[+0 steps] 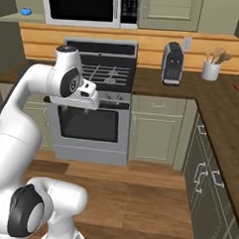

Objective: Gather all objects into one cabinet and sort the glasses and bowls to opposite sides.

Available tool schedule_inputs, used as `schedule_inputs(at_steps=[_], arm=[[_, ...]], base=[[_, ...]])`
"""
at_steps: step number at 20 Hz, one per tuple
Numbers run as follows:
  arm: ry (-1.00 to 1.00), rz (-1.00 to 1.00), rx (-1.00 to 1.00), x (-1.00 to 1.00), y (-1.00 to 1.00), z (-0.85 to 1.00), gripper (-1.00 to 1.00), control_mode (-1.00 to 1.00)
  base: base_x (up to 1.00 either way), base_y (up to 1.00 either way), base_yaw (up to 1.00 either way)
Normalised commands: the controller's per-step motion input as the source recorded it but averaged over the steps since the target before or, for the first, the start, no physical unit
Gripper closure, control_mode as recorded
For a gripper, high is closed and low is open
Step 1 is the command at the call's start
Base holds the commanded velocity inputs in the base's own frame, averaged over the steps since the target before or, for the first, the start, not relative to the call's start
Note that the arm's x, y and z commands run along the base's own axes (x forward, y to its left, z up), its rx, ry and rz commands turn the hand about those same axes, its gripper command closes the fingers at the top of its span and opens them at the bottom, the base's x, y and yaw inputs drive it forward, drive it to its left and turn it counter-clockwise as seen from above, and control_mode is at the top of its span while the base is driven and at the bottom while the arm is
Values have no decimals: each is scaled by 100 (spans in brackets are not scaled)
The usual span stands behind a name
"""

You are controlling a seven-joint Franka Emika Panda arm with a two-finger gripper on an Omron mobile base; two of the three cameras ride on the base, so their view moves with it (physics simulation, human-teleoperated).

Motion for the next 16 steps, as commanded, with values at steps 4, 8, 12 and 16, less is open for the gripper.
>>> schedule_inputs(at_steps=[4, 8, 12, 16], arm=[[0, 0, 0, 0, 0, 0, -100, 100], [0, 0, 0, 0, 0, 0, -100, 100], [0, 0, 0, 0, 0, 0, -100, 100], [0, 0, 0, 0, 0, 0, -100, 100]], base=[[83, 16, -2], [100, 74, -6], [100, 73, -6], [81, 64, -3]])
